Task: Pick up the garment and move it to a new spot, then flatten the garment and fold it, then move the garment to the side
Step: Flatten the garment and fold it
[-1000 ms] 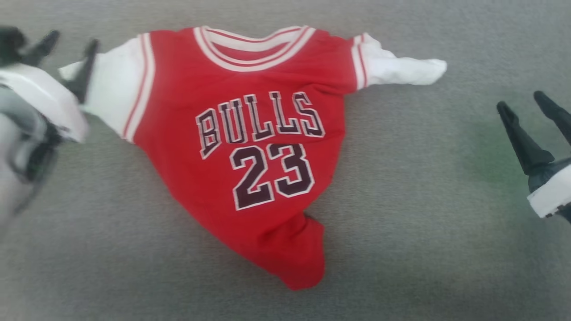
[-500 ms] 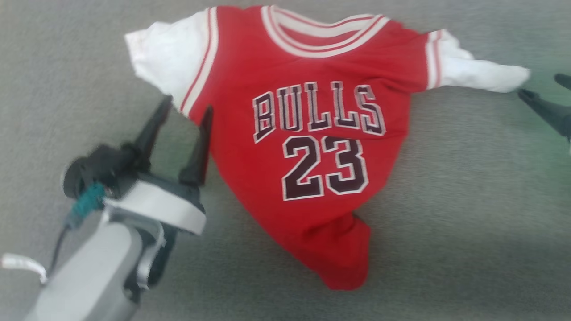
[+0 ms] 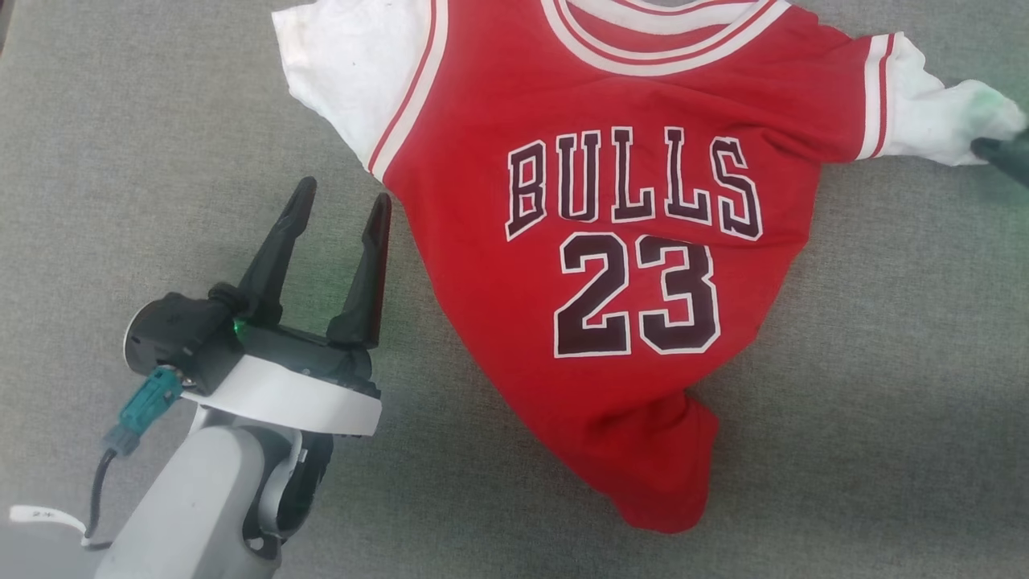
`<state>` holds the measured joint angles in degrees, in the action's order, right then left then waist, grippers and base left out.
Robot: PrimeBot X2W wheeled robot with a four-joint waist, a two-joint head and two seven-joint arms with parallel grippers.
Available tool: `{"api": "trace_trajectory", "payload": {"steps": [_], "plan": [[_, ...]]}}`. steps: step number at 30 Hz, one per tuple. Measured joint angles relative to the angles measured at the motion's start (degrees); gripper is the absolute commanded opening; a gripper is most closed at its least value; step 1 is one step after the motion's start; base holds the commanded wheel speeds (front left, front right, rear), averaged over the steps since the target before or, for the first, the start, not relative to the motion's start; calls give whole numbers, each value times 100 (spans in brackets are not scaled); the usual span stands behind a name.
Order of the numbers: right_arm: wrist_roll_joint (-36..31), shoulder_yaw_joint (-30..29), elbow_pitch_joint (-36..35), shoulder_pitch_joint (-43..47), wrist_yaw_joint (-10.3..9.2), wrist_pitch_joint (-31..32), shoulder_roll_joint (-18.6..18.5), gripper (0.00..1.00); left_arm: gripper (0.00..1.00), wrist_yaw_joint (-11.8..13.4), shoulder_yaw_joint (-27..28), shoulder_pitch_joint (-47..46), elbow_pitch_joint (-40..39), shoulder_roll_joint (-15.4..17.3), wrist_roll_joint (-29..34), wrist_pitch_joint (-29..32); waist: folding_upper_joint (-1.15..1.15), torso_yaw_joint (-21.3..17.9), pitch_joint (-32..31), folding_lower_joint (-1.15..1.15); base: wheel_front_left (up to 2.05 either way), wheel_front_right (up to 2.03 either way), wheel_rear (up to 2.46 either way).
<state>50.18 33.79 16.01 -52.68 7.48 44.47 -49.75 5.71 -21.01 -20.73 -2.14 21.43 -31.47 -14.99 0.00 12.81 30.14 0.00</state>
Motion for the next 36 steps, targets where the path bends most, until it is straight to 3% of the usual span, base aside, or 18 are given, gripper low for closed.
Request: {"api": "trace_trajectory", "payload": {"steps": [7, 12, 20, 25, 26, 27, 28, 29, 36], "plan": [[91, 248, 197, -36, 9, -363, -64, 0, 100, -222, 290, 154, 16, -140, 260, 0, 0, -131, -85, 0, 0, 0, 0], [179, 82, 386, 177, 8, -697, -387, 0, 100, -290, 487, 307, -85, -167, 326, 0, 0, -285, -198, 0, 0, 0, 0], [354, -342, 723, 785, 7, -1065, -1000, 0, 100, -339, 628, 469, -256, 42, 349, 30, 0, -503, -300, 0, 0, 0, 0], [352, -524, 906, 896, 7, -1412, -910, 0, 100, -413, 624, 403, -290, 218, 377, 166, 0, -593, -312, 0, 0, 0, 0], [290, -566, 947, 896, 7, -1555, -849, 6, 100, -450, 614, 361, -291, 255, 378, 208, 0, -613, -316, 0, 0, 0, 0], [227, -626, 1018, 891, 7, -1688, -782, 43, 100, -487, 588, 298, -289, 313, 396, 260, 0, -640, -320, 0, 0, 0, 0], [186, -671, 1072, 890, 7, -1786, -723, 89, 100, -530, 561, 220, -285, 378, 432, 314, 0, -664, -327, 0, 0, 0, 0], [162, -726, 1135, 892, 7, -1892, -651, 100, 100, -582, 538, 116, -266, 435, 442, 389, 0, -689, -339, 0, 0, 0, 0], [-79, -1345, 1099, 1217, 7, -3404, -388, 100, 100, -1165, 147, -1287, 185, 1084, 620, 1354, 0, -977, -425, 0, 0, 0, 0]]}}
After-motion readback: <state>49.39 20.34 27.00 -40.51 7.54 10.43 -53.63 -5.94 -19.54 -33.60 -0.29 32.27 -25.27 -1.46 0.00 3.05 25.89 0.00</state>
